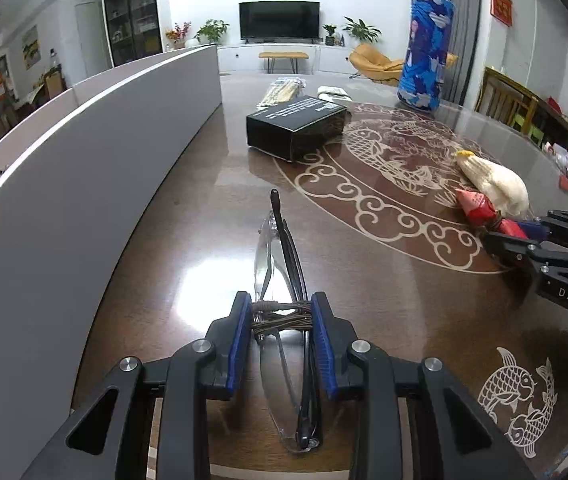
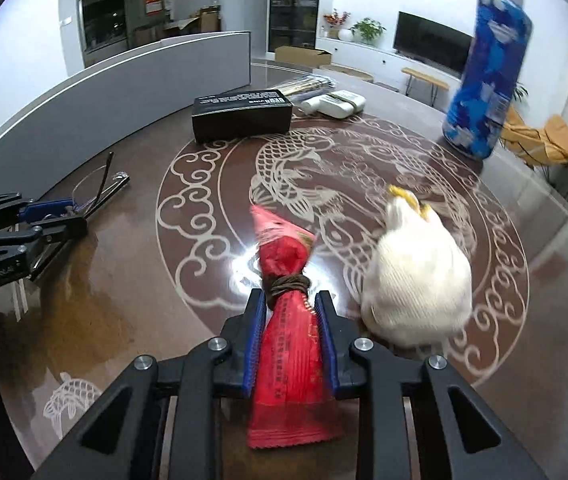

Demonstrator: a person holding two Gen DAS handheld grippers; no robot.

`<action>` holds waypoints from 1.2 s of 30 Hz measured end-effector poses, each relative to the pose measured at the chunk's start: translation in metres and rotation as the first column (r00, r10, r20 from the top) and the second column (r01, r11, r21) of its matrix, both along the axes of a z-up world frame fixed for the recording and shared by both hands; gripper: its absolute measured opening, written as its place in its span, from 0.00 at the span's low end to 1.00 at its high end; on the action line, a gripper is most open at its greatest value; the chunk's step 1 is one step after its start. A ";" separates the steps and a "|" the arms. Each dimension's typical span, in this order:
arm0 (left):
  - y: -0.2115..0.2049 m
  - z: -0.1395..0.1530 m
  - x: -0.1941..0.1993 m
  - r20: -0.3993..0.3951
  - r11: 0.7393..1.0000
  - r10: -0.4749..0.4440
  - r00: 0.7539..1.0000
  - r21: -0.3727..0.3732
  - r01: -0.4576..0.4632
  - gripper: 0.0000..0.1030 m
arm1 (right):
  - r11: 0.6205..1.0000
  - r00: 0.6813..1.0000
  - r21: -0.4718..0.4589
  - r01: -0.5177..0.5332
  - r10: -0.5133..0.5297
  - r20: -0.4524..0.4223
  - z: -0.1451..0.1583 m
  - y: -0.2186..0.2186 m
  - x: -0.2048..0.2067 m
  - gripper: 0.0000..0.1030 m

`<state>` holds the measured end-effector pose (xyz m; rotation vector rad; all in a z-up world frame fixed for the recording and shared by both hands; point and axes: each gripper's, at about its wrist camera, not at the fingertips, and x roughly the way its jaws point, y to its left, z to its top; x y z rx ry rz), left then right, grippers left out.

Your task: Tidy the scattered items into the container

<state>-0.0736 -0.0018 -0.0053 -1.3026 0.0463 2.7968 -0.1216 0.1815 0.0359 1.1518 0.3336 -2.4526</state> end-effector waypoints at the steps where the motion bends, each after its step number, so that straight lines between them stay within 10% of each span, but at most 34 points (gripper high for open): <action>1: -0.001 0.000 0.000 0.002 1.000 0.000 1.000 0.007 0.000 0.31 | 1.000 1.000 -0.008 0.007 -0.007 0.005 0.000 0.001 -0.001 0.26; 6: 0.001 -0.004 -0.004 0.036 1.000 0.010 0.999 -0.010 -0.009 0.82 | 0.998 0.999 -0.058 0.024 -0.022 0.031 -0.001 0.004 -0.008 0.34; 25: -0.006 -0.009 -0.010 0.075 0.998 0.064 0.995 -0.011 -0.063 1.00 | 0.999 0.999 -0.030 -0.030 0.031 0.031 0.001 -0.017 0.003 0.56; 29: -0.005 -0.009 -0.010 0.075 0.998 0.064 0.995 -0.011 -0.063 1.00 | 1.000 0.998 -0.013 -0.015 0.015 0.054 -0.004 -0.018 -0.001 0.91; 36: -0.005 -0.009 -0.010 0.075 0.998 0.065 0.995 -0.011 -0.065 1.00 | 1.000 0.997 -0.003 -0.004 0.005 0.071 -0.007 -0.019 -0.003 1.00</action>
